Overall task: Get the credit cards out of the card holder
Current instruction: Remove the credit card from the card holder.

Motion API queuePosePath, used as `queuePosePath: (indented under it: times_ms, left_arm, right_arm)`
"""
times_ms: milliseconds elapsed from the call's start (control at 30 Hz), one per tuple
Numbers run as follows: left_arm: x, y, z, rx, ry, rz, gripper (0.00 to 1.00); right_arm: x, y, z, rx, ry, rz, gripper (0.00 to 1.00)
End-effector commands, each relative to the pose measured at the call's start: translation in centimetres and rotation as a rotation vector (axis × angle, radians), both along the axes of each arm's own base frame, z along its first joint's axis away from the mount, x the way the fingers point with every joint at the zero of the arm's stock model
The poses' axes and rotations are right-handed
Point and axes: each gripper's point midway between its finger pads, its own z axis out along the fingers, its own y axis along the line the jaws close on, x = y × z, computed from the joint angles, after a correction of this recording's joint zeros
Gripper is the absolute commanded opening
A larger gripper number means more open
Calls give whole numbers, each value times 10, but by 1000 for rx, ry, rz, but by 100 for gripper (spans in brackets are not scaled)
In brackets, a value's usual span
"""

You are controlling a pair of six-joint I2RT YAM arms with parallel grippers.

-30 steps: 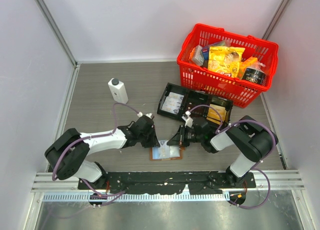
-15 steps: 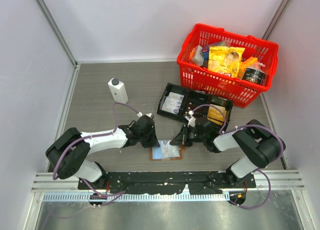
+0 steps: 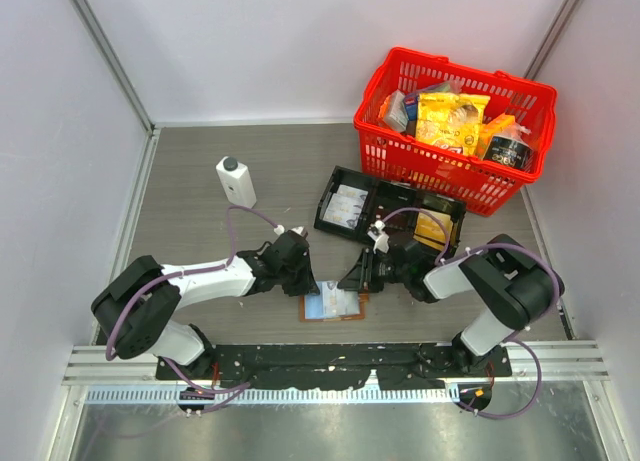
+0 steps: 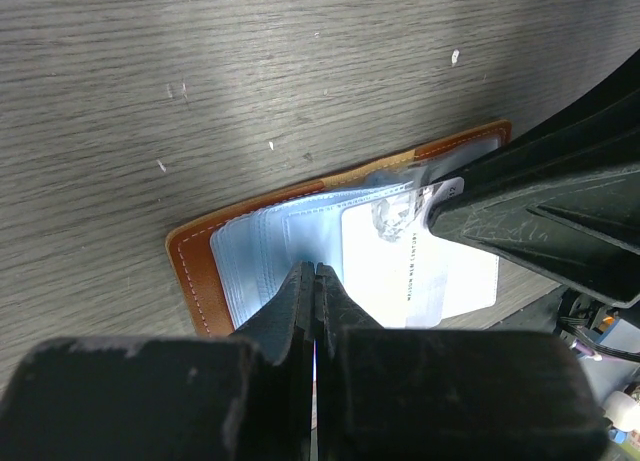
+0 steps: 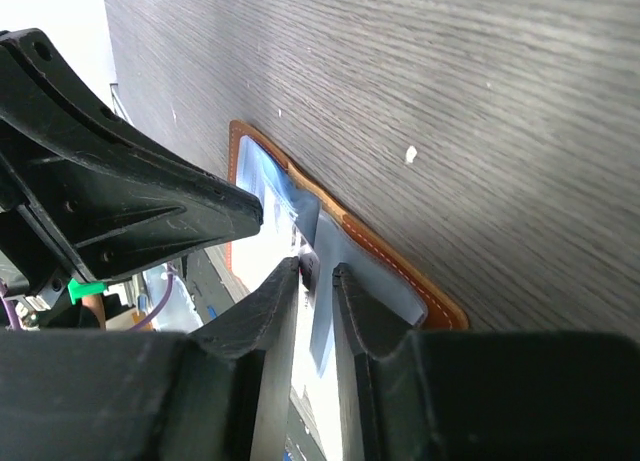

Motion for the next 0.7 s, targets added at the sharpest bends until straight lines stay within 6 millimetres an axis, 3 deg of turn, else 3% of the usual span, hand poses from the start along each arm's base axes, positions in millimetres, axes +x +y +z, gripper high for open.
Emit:
queuePosePath:
  times_ms: [0, 67, 267, 467, 667]
  left_arm:
    - [-19, 33, -31, 145, 65, -9, 0]
    - [-19, 33, -31, 144, 64, -9, 0]
    - [-20, 36, -31, 151, 66, 3, 0]
    - [-19, 37, -31, 154, 64, 13, 0]
    - [-13, 31, -20, 120, 31, 13, 0]
  right_arm:
    - [5, 8, -2, 15, -24, 20, 26]
    - [5, 12, -1, 32, -22, 25, 26]
    - [7, 3, -2, 1, -35, 3, 1]
    - [17, -40, 2, -101, -56, -87, 1]
    - [28, -61, 35, -179, -150, -168, 1]
